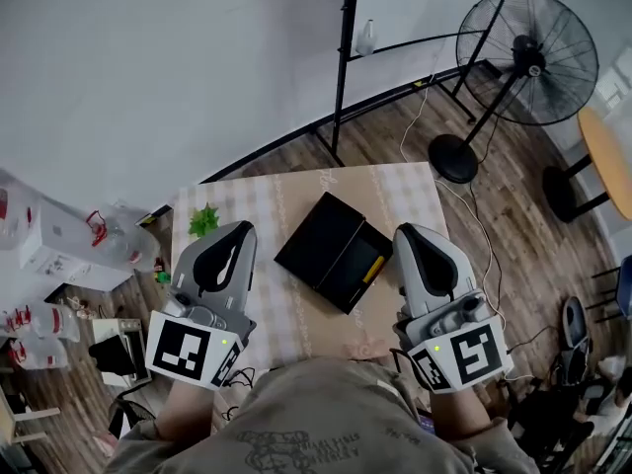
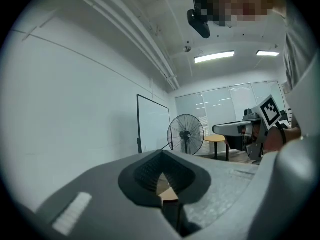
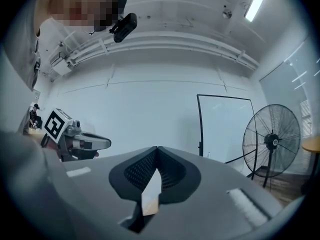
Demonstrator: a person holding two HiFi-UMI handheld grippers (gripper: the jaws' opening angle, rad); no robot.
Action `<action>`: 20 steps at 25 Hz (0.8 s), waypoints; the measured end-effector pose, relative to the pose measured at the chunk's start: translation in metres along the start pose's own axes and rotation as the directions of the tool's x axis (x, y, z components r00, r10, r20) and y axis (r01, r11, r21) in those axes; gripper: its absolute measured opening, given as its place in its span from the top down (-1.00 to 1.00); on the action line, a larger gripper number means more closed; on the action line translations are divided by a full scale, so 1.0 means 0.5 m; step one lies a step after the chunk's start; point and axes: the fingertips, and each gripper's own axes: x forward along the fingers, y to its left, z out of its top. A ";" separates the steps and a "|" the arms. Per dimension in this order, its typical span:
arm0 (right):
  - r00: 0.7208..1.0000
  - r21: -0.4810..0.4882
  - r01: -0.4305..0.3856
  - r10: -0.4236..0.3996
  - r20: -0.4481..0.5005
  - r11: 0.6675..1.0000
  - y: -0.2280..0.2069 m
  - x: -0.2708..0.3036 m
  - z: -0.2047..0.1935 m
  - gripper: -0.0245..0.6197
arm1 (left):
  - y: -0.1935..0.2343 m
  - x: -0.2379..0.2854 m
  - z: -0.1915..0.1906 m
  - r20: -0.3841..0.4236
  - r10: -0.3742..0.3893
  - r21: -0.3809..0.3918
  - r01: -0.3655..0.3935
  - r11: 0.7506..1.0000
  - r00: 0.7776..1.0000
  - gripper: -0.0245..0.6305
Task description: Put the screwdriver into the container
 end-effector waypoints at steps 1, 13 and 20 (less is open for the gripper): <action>1.000 0.000 0.003 -0.003 -0.004 1.000 0.000 -0.001 -0.001 0.84 | 0.002 -0.002 0.000 0.000 0.000 -0.001 0.000 1.000 1.000 0.92; 0.998 -0.001 0.016 -0.016 -0.053 1.000 -0.004 -0.003 -0.030 0.84 | 0.006 -0.007 -0.018 -0.015 0.000 -0.018 0.000 1.000 1.000 0.92; 0.998 -0.001 0.020 -0.020 -0.062 1.000 -0.003 -0.006 -0.035 0.84 | 0.004 -0.010 -0.026 -0.032 -0.002 -0.015 0.001 1.000 0.999 0.92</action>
